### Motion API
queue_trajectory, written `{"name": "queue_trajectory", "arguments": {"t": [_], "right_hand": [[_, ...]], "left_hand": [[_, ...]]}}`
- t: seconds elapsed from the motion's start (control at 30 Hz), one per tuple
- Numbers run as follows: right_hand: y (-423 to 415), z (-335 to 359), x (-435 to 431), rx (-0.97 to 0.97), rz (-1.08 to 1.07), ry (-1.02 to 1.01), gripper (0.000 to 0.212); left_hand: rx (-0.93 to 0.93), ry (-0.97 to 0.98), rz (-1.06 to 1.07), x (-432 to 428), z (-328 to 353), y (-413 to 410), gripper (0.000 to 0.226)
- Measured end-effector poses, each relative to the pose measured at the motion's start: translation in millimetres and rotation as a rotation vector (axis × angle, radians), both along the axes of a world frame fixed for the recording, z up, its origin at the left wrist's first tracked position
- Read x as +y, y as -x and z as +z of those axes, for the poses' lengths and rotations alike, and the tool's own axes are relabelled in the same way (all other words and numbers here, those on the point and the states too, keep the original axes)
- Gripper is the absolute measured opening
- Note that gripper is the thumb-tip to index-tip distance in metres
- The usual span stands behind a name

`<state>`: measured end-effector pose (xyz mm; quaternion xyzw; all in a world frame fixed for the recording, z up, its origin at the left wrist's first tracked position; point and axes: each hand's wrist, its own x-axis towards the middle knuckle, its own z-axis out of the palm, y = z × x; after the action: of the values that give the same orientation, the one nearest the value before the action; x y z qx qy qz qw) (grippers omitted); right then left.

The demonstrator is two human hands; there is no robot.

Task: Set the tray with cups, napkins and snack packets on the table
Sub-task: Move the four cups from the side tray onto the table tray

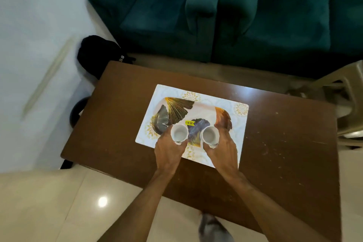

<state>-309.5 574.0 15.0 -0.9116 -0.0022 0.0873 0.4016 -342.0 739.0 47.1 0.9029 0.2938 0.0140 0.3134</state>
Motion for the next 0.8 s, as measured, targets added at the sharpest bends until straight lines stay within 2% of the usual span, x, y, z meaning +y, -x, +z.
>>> {"name": "queue_trajectory", "arguments": {"t": [0.23,0.4,0.8], "right_hand": [[-58.2,-46.6,37.9,0.049,-0.033,0.093,0.074],[-69.1,-63.6,54.3,0.037,-0.068,0.170,0.074],[-11.1,-66.3,66.6,0.078,-0.033,0.244,0.069]], "left_hand": [[0.023,0.010,-0.101,37.5,-48.4,-66.4,0.061],[0.026,-0.006,-0.189,57.0,-66.7,-88.2,0.061],[0.105,0.027,-0.262,71.7,-81.7,-43.3,0.064]]}}
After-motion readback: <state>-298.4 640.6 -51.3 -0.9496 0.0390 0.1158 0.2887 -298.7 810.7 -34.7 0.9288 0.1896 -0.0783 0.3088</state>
